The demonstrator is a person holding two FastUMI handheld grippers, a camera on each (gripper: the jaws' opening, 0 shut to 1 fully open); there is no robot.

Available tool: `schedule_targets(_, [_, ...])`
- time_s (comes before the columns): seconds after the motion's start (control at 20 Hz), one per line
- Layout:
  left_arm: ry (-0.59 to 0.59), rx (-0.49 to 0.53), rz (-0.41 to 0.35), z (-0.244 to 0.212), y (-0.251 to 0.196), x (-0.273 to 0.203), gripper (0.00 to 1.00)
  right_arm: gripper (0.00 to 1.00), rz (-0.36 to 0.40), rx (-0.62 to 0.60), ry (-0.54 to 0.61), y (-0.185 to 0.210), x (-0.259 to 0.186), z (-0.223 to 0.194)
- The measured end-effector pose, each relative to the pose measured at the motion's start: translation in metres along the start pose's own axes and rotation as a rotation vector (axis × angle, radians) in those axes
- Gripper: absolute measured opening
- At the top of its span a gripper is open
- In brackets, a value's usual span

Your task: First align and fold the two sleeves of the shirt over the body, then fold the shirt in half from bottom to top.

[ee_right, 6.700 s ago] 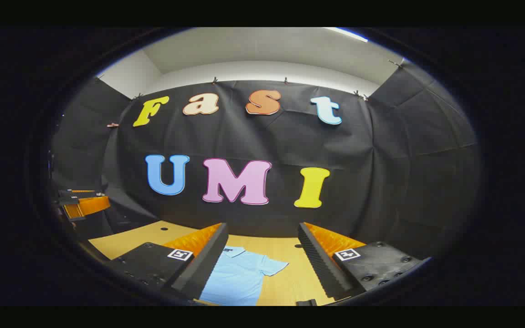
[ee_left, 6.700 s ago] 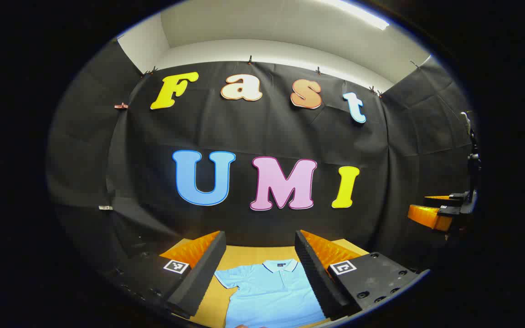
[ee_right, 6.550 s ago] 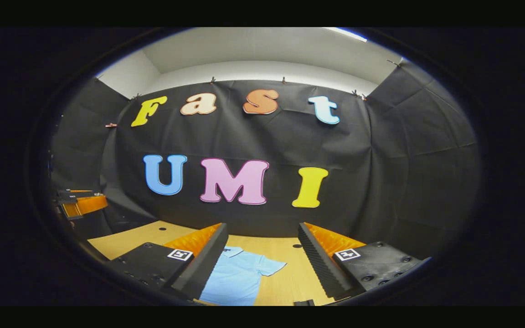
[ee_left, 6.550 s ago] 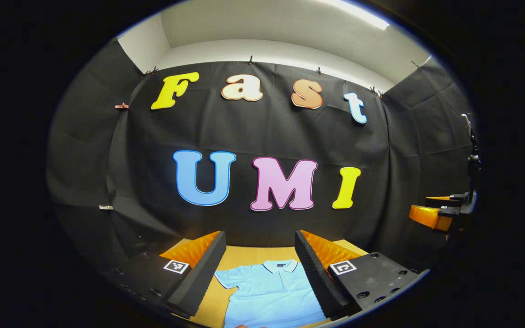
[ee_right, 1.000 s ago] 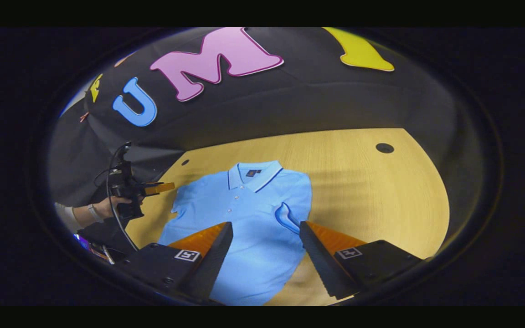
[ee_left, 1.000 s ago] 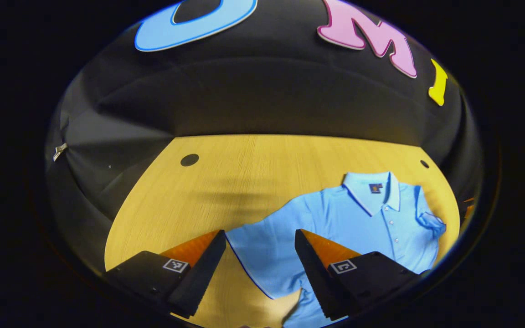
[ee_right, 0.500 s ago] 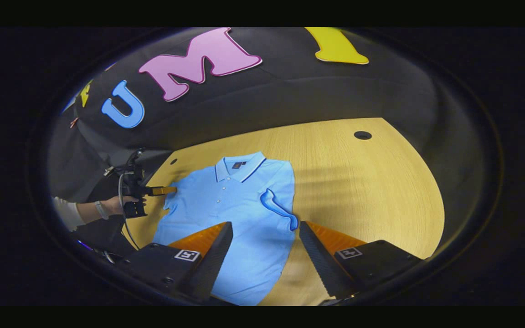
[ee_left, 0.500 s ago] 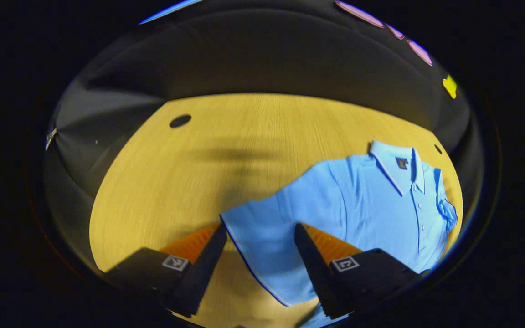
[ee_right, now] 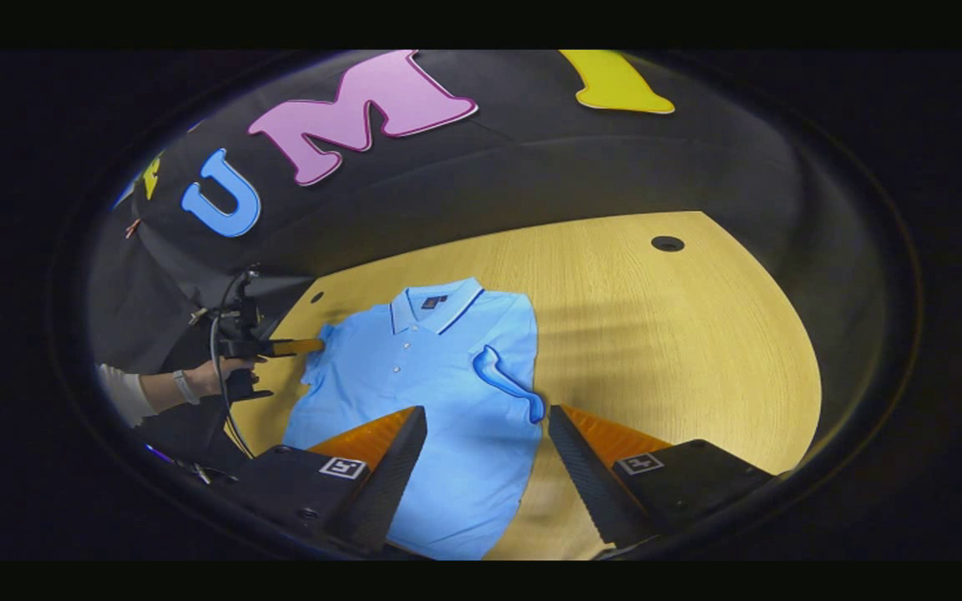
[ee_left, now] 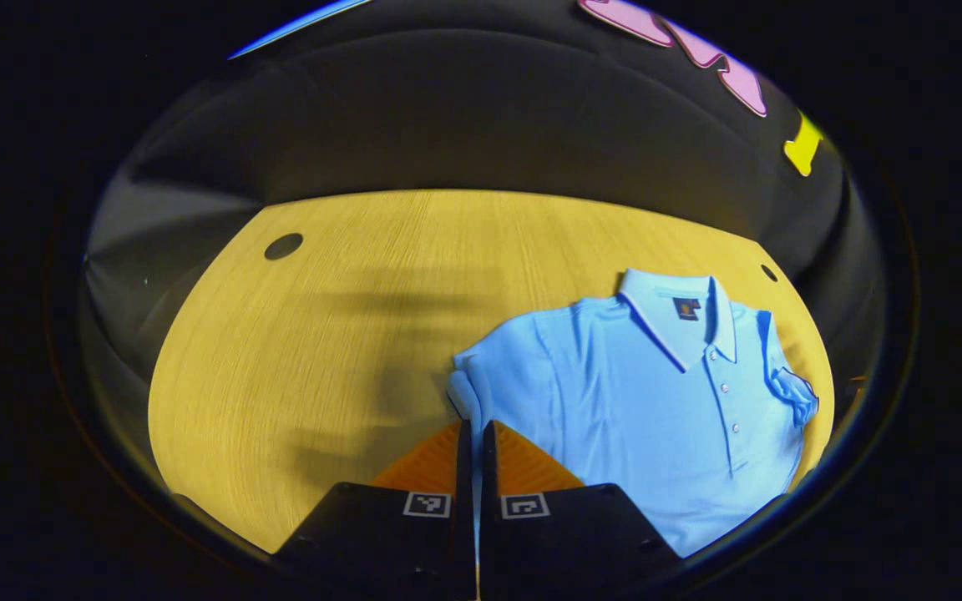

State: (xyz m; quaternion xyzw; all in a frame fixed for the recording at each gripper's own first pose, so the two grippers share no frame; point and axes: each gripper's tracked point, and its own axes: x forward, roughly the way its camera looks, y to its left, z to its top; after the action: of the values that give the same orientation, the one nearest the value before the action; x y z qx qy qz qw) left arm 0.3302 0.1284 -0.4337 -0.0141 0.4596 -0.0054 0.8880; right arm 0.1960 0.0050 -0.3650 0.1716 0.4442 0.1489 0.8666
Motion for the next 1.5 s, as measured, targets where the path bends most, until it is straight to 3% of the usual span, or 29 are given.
schedule_targets(0.05, [-0.014, 0.015, -0.018, 0.008, -0.007, -0.006, 0.12, 0.93, 0.002, 0.002, 0.0, 0.0, 0.001, 0.0])
schedule_targets(0.1, [-0.027, 0.032, -0.032, 0.013, -0.014, -0.011, 0.08, 0.93, 0.004, 0.006, -0.002, 0.0, 0.001, 0.001])
schedule_targets(0.35, [-0.028, 0.098, -0.106, 0.023, -0.057, -0.023, 0.08, 0.93, 0.02, 0.006, -0.01, 0.007, 0.002, 0.002])
schedule_targets(0.55, [0.049, 0.068, -0.149, 0.003, -0.089, -0.014, 0.12, 0.93, 0.028, 0.002, -0.003, 0.009, -0.002, -0.008])
schedule_targets(0.6, [0.071, 0.057, -0.169, -0.005, -0.098, -0.012, 0.08, 0.93, 0.03, 0.005, -0.001, 0.01, -0.002, -0.011])
schedule_targets(0.75, [0.064, 0.035, -0.233, -0.007, -0.123, -0.021, 0.61, 0.93, 0.035, 0.021, 0.0, 0.012, -0.004, -0.02])
schedule_targets(0.9, [0.042, 0.027, -0.257, -0.003, -0.133, -0.043, 0.93, 0.93, 0.046, 0.032, 0.011, 0.014, -0.005, -0.032])
schedule_targets(1.2, [0.015, 0.021, -0.289, -0.027, -0.111, -0.13, 0.95, 0.92, 0.092, 0.08, 0.073, 0.013, -0.021, -0.074])
schedule_targets(1.5, [0.065, -0.081, -0.345, -0.127, -0.073, -0.207, 0.95, 0.92, 0.125, 0.139, 0.128, 0.012, -0.043, -0.134])
